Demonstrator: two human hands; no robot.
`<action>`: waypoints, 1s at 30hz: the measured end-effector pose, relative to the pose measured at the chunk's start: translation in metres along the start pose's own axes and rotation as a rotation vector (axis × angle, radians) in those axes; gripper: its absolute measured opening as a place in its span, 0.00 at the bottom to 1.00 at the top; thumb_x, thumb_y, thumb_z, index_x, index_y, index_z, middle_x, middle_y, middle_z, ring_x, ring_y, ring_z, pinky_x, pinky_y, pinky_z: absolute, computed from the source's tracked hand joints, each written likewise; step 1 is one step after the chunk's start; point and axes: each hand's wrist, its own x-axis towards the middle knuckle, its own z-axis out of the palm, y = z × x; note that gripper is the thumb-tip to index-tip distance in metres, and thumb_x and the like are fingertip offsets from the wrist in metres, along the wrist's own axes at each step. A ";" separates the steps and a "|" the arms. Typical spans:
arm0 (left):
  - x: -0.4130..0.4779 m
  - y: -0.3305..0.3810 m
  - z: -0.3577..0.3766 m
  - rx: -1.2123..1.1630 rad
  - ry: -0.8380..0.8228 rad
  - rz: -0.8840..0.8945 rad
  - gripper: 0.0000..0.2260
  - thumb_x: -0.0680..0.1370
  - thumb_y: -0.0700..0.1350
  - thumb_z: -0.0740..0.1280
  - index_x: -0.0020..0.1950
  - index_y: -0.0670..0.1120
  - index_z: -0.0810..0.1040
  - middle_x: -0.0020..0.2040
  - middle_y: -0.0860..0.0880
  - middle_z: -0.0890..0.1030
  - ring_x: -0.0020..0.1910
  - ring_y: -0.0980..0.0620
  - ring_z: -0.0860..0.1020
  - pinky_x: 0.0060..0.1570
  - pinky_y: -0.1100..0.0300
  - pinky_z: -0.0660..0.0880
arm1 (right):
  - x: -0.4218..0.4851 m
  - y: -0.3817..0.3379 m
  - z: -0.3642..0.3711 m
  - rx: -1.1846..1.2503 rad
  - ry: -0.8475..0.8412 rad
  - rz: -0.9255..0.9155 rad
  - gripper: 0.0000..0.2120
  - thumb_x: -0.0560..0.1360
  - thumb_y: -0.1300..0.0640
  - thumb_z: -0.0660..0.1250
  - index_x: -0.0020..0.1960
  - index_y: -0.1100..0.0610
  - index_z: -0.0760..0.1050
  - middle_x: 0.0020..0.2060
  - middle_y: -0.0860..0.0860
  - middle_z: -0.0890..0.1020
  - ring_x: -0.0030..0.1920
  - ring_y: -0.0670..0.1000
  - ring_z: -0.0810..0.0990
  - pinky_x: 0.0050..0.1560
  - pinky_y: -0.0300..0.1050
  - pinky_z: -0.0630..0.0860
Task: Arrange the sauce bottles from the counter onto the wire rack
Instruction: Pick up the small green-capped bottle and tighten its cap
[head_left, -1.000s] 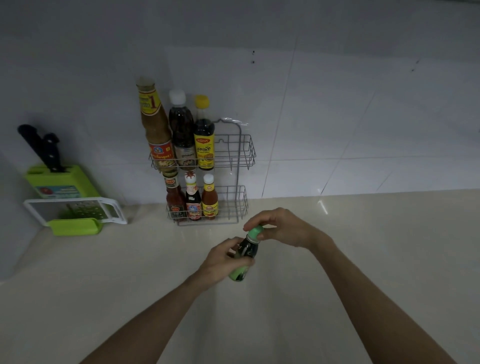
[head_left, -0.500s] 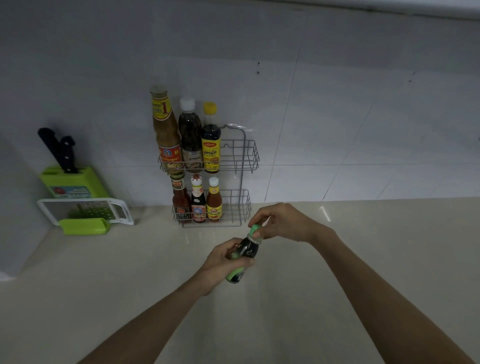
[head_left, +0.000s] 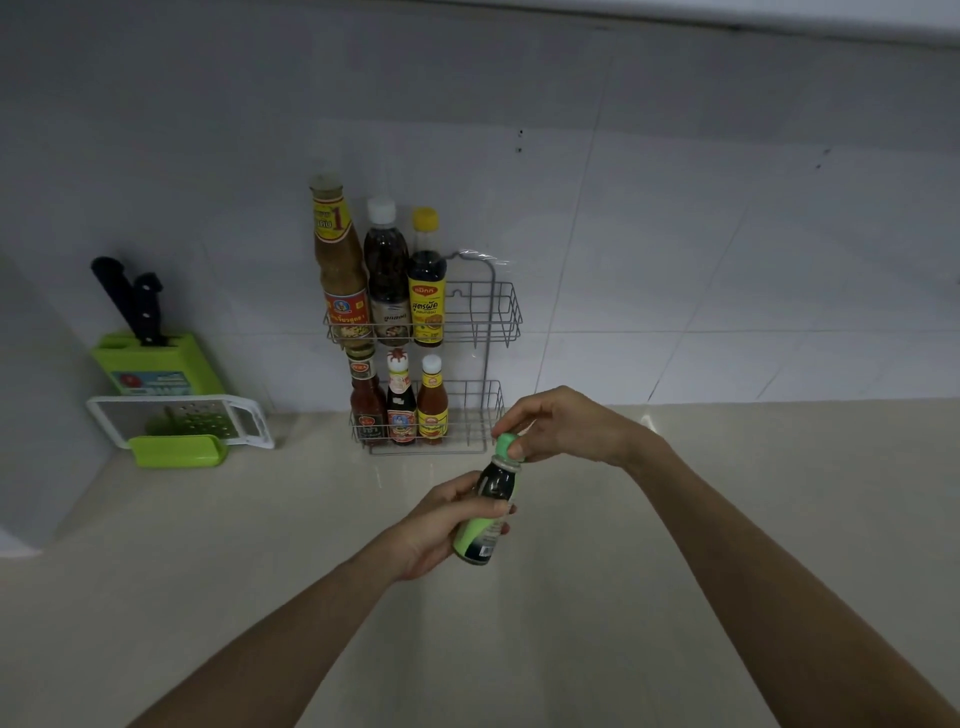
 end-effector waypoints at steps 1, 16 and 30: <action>0.000 -0.002 0.002 0.035 0.043 0.023 0.19 0.69 0.40 0.73 0.60 0.44 0.78 0.53 0.40 0.83 0.49 0.45 0.83 0.55 0.51 0.78 | 0.002 0.001 0.004 -0.044 0.068 0.017 0.13 0.70 0.61 0.76 0.53 0.63 0.81 0.49 0.58 0.84 0.49 0.53 0.85 0.52 0.50 0.82; 0.002 0.014 0.015 0.526 0.440 0.181 0.13 0.66 0.47 0.74 0.49 0.49 0.77 0.39 0.45 0.82 0.34 0.51 0.79 0.33 0.59 0.75 | 0.012 -0.013 0.030 -0.711 0.206 -0.118 0.21 0.78 0.43 0.62 0.32 0.51 0.63 0.27 0.47 0.69 0.29 0.45 0.67 0.35 0.45 0.65; -0.008 0.024 0.001 0.406 0.161 0.155 0.06 0.66 0.38 0.71 0.39 0.42 0.75 0.30 0.47 0.76 0.29 0.50 0.75 0.36 0.58 0.74 | -0.003 -0.039 0.031 -0.708 0.021 -0.213 0.14 0.80 0.42 0.59 0.36 0.42 0.65 0.28 0.45 0.73 0.30 0.46 0.73 0.34 0.38 0.68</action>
